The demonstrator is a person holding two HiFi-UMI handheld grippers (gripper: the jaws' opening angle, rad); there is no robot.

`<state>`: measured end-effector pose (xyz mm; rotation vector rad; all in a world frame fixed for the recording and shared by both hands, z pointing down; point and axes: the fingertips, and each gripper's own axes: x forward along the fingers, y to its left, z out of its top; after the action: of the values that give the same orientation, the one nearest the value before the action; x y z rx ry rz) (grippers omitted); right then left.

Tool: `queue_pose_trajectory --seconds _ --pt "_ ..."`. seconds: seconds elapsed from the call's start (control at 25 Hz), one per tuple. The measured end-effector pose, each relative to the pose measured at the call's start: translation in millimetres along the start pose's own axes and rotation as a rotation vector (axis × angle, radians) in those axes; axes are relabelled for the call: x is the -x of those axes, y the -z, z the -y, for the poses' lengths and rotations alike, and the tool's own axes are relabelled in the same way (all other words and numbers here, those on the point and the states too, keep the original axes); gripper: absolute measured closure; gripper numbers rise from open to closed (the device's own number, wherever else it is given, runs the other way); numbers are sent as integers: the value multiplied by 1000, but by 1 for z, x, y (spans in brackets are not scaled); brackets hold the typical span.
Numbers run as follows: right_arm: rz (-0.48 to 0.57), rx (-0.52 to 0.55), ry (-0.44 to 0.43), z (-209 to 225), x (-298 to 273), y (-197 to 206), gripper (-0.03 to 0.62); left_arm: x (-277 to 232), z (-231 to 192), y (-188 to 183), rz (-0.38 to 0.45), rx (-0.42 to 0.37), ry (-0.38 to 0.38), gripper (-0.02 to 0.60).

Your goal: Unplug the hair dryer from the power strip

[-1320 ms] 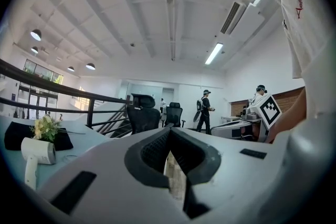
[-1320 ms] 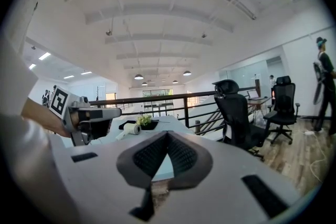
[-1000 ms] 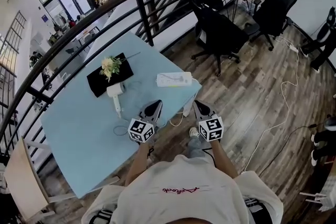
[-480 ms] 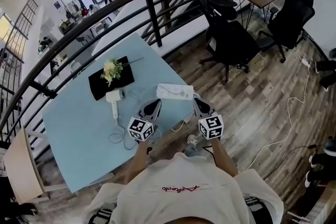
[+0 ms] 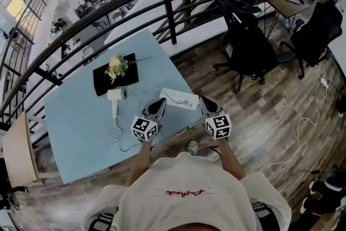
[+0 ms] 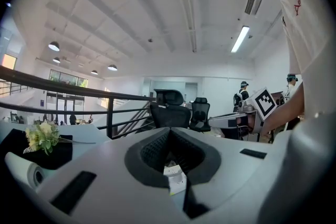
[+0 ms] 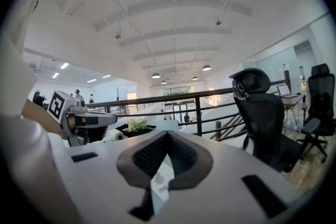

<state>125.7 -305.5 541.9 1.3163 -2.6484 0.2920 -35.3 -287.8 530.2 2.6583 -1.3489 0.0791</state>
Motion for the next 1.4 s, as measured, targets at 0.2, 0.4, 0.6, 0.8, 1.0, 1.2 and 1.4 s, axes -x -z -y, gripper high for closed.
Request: queue_pose_trajectory --seconds 0.2,0.4,0.6,0.8,1.0,1.2,1.4 --pt "-18 -15 -29 9 -14 8 577 -6 -5 12 -25 9 -27 574" --pt "-30 -19 -49 7 -34 12 577 -9 -20 16 -35 12 -46 574" --pt "-38 -27 -23 6 -43 14 576 -14 -31 23 -45 28 -19 574" --pt "-48 -28 31 5 -56 16 576 -19 -45 27 -59 16 50 574" --pt "-74 -46 79 -7 -61 22 577 -12 -59 33 -85 27 99 574" --pt "-87 -65 104 -16 -68 29 576 -13 -71 42 -109 26 134 574" --pt "-107 -83 131 -17 -70 42 576 -16 -73 59 -154 13 174 574"
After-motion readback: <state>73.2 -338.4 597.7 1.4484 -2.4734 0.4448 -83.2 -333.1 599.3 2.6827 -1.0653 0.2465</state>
